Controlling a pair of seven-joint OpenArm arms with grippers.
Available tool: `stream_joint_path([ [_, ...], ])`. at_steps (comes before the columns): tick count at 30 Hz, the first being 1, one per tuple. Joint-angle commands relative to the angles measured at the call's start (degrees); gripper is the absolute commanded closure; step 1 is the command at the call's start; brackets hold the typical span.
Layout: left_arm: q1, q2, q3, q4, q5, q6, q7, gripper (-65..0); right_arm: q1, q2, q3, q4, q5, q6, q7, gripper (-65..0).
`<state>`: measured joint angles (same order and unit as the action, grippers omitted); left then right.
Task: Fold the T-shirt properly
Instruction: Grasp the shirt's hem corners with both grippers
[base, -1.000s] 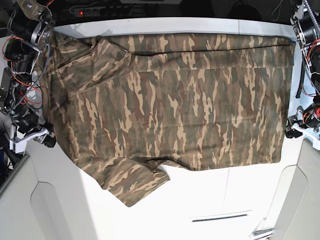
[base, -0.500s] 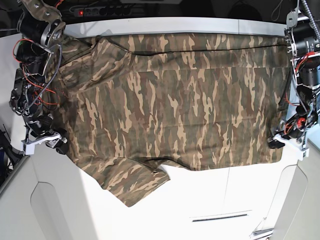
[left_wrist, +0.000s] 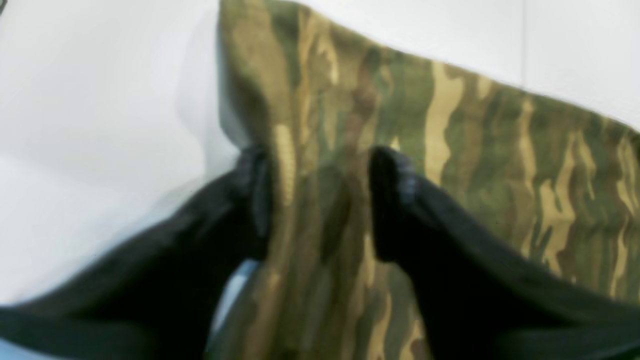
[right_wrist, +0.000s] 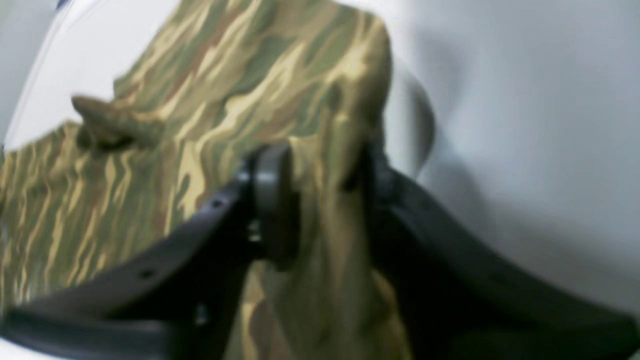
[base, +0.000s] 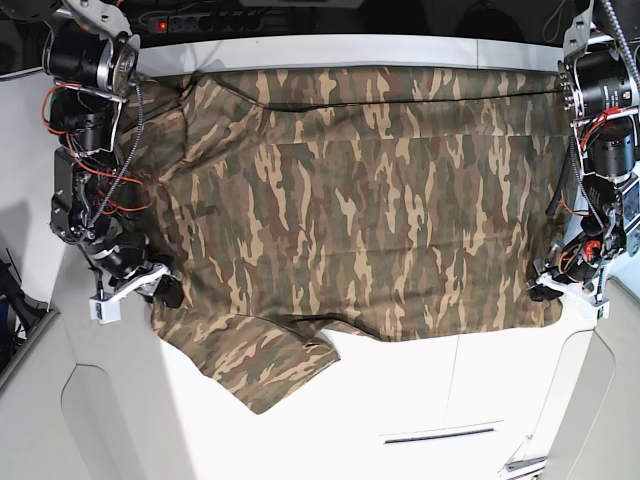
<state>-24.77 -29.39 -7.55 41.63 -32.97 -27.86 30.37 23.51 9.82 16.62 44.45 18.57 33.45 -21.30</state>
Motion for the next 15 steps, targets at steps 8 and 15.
stream_joint_path([
  [8, -1.0, -1.4, -0.1, 0.4, 0.2, -1.7, 2.3, 0.0, 0.9, 0.3, -1.7, 2.5, -4.3, -0.2, -4.5, 0.0],
  [15, -1.2, -6.0, -0.1, 3.6, -8.2, -8.6, 7.7, 0.0, 0.6, 0.9, -1.7, 13.4, -1.4, -0.2, -17.1, 0.0],
])
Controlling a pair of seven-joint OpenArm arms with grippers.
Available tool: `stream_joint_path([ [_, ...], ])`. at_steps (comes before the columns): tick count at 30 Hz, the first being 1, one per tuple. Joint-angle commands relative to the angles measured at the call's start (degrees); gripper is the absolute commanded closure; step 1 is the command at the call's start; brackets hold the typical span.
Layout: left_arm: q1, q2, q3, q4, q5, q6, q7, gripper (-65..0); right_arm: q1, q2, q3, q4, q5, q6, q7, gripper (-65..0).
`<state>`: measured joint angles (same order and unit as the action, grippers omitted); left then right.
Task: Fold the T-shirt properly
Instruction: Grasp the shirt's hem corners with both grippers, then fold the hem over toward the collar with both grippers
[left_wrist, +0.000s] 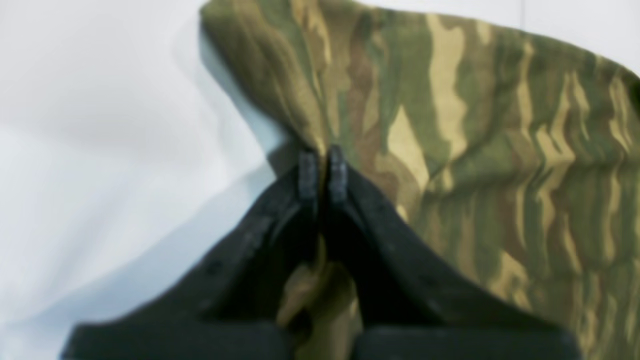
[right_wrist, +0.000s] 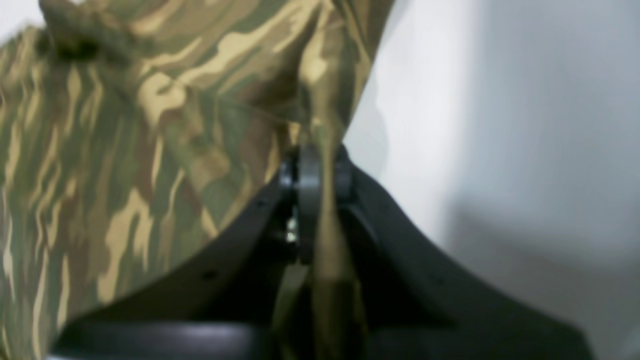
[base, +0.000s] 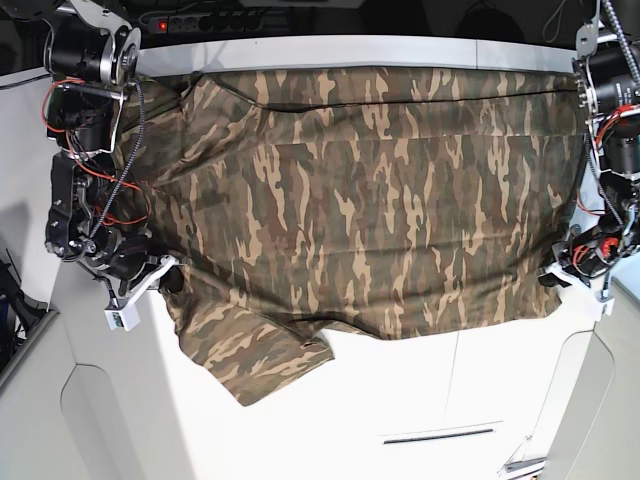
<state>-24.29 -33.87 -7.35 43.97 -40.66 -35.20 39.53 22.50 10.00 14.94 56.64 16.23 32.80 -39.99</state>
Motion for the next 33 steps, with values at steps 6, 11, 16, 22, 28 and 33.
stream_joint_path([
  [6, -1.2, -6.2, -0.3, 7.9, -12.4, -4.8, 9.2, 0.0, 0.4, 2.4, 0.0, 10.0, 9.7, 0.5, -9.1, 0.0],
  [11, 2.7, -11.2, -0.3, 11.1, -21.3, -4.8, 16.2, 0.0, -4.4, 3.7, 0.0, 17.1, 14.3, 0.5, -13.7, 0.0],
  [16, 8.1, -14.7, -0.3, 13.2, -27.6, -4.8, 17.4, 0.0, -9.9, 3.8, 0.0, 22.6, 14.7, 0.6, -14.3, 0.0],
  [22, 14.8, -15.9, -0.9, 16.7, -31.0, -4.8, 20.7, 0.0, -17.8, 5.6, 0.5, 29.3, 15.9, 0.6, -14.0, 0.0],
  [28, 22.1, -15.8, -5.4, 22.5, -32.0, -4.8, 21.5, 0.0, -23.0, 5.7, 2.9, 32.8, 16.0, 0.6, -14.0, 0.0],
  [33, 28.7, -15.5, -8.5, 26.5, -32.0, -4.8, 21.8, 0.0, -26.5, 5.7, 4.6, 32.5, 15.9, 0.4, -13.0, 0.0],
])
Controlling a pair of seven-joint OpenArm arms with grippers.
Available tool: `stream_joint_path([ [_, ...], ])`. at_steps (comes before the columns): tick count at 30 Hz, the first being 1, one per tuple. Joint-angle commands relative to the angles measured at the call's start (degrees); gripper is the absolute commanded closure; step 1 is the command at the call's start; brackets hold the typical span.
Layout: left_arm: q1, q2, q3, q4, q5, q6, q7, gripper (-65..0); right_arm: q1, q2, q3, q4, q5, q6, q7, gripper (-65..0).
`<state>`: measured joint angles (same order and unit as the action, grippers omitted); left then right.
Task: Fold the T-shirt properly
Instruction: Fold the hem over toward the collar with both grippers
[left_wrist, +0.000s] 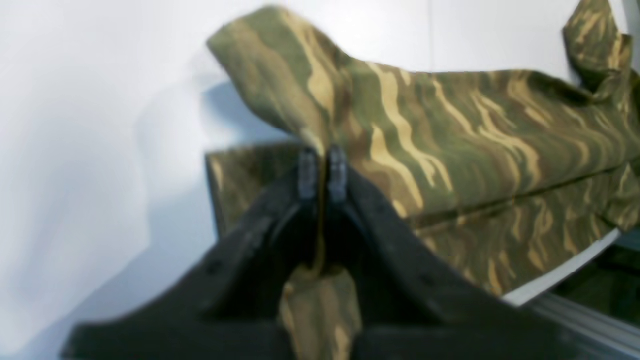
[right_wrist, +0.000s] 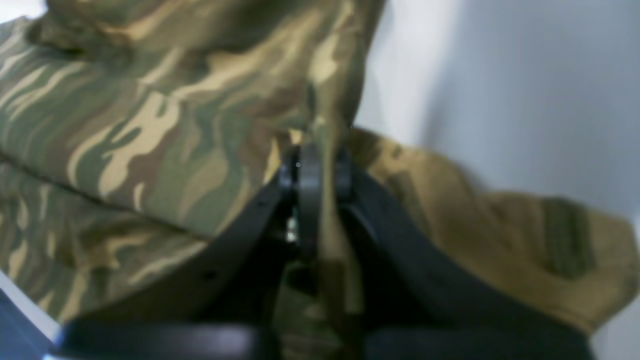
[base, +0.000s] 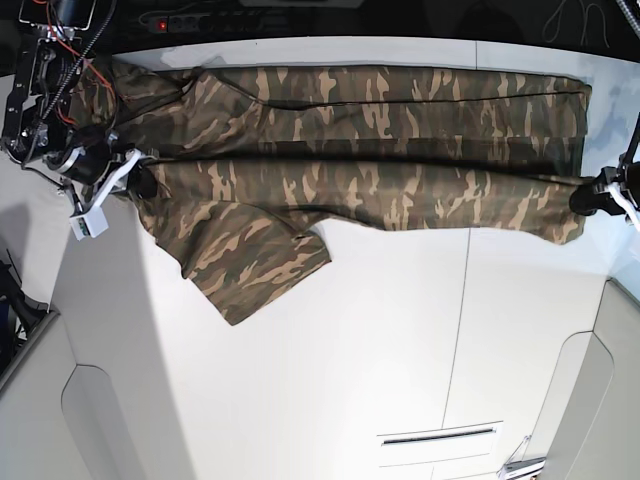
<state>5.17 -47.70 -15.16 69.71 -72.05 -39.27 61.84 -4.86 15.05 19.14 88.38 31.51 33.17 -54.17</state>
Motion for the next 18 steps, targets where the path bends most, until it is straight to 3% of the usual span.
stream_joint_path([
  [1, 0.0, -1.5, -0.7, 1.0, -0.7, -0.7, -0.5, 0.0, 0.5, 0.7, 0.4, 0.5, 0.4, 0.1, 2.1, 0.0],
  [5, 0.6, 0.6, -0.7, 1.1, -0.8, -0.7, -0.5, 0.0, 0.3, 0.7, 0.4, -0.2, 0.2, 0.0, 4.8, 0.0],
  [6, 0.6, 1.2, -0.7, 1.1, -0.8, -0.7, -0.5, 0.0, 0.4, 0.7, 0.4, -0.2, -0.3, 0.0, 5.6, -4.7],
  [8, 0.6, 1.9, -0.7, 1.1, -0.8, -0.7, -0.5, 0.0, 0.4, 0.7, 0.4, -0.2, -0.7, -0.5, 7.5, -22.5],
  [10, 0.6, 2.3, -0.7, 1.1, -0.5, -0.7, -0.5, 0.0, 0.7, 0.7, 0.4, -0.2, -0.7, -0.7, 9.9, -32.8],
  [14, 0.5, 2.3, -0.7, 1.1, -0.5, -0.7, -0.5, 0.0, 3.3, 0.1, 0.4, -0.2, -2.3, -1.0, 15.7, -34.5],
  [18, 0.6, 2.3, -0.7, 1.1, -0.6, -0.7, -0.5, 0.0, 7.6, -2.5, 0.4, -0.7, -7.3, -1.9, 18.2, -34.5],
])
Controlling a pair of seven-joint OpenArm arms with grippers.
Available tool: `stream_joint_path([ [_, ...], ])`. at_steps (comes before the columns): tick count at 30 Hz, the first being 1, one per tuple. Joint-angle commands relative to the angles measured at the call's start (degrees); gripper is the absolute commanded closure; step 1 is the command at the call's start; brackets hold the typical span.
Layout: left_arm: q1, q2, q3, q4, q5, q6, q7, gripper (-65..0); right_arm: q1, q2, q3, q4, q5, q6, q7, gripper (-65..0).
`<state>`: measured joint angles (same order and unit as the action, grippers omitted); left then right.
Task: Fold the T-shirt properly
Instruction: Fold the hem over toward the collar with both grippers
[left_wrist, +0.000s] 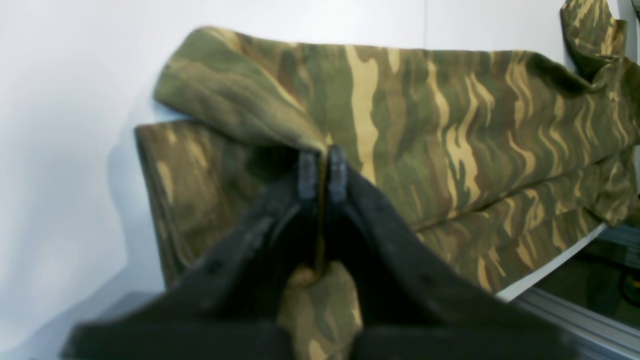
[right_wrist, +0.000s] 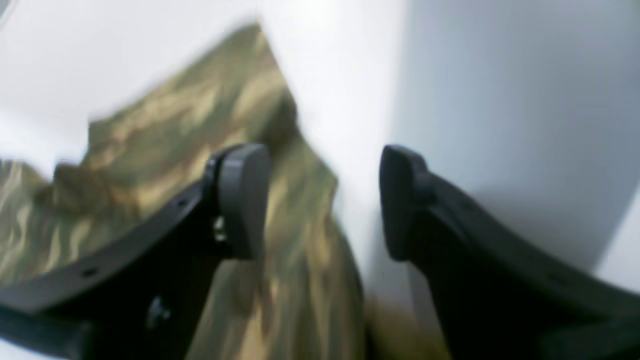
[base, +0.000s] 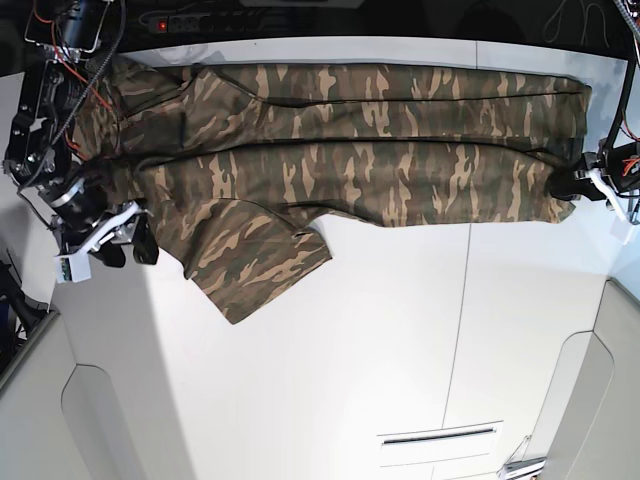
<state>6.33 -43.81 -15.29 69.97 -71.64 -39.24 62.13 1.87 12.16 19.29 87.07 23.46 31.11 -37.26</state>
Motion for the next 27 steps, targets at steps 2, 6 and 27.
stream_joint_path([
  [2, -0.6, -1.6, -0.6, 0.8, -1.0, -0.8, -0.6, 0.0, 3.3, -1.2, 0.2, -0.9, -0.8, 0.2, 1.3, -34.5],
  [6, -0.6, -1.6, -0.6, 0.8, -1.0, -0.8, -0.6, 0.0, 8.4, -3.7, 0.2, -8.7, -2.1, 0.2, 3.6, -34.5],
  [27, -0.6, -0.8, -0.6, 0.8, -1.4, -0.8, -0.4, 0.0, 16.7, -9.4, -12.4, -28.1, -5.0, 2.5, 3.8, -23.7],
])
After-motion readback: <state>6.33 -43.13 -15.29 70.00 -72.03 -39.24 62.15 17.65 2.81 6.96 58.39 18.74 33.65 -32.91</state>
